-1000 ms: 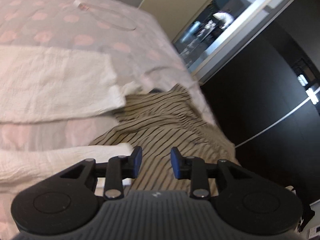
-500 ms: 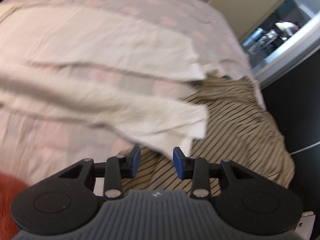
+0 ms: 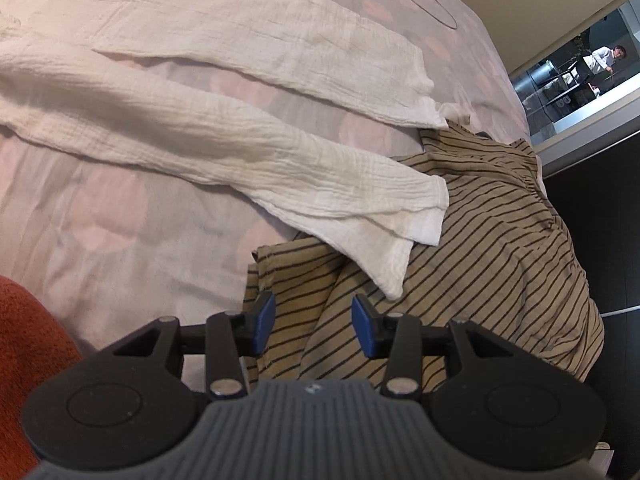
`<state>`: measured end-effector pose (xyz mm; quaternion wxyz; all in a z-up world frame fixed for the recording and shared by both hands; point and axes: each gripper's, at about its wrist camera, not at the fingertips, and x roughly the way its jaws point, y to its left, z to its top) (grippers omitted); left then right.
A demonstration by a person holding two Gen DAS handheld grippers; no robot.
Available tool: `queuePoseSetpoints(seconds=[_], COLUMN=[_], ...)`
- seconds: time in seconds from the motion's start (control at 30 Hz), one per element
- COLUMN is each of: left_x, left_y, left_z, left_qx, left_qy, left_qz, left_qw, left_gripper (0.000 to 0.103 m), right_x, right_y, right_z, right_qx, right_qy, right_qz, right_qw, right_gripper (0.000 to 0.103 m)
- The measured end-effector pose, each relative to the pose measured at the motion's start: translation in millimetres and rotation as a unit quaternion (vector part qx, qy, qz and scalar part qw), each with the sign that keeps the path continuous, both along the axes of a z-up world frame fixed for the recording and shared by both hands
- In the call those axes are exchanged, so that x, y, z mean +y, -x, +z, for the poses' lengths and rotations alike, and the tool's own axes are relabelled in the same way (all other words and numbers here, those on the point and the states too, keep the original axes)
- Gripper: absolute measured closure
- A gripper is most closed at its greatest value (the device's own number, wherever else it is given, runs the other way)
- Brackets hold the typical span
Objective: Fold clothes
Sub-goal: 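Grasp the garment hem with the left gripper while the right gripper grasps another edge and lifts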
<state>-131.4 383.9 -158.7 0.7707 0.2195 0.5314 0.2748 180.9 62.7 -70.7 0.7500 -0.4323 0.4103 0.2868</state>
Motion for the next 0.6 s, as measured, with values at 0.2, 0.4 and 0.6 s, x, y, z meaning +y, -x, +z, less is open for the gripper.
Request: queuePoseSetpoints(seconds=[0.2,0.4,0.6], left_x=[6.5,7.0,9.1], left_y=[15.7,8.7,4.3], left_z=[32.2,19.3,6.5], left_qx=[-0.065,-0.033,-0.014], left_qy=[-0.008,0.008,0.018], left_qz=[0.05,0.053,0.047], left_qw=[0.9966,0.998,0.9987], left_gripper=[0.09,0.09,0.09], right_x=[-4.3,-1.1,1.8], right_y=[0.3,3.9,9.8], right_z=[-1.3,-1.4,-7.6], right_qx=[-0.005,-0.006,-0.018], right_qy=[-0.014,-0.024,0.0], right_qz=[0.014,0.06,0.13], right_qw=[1.0,0.998,0.991], right_gripper=[0.057,0.057,0.057])
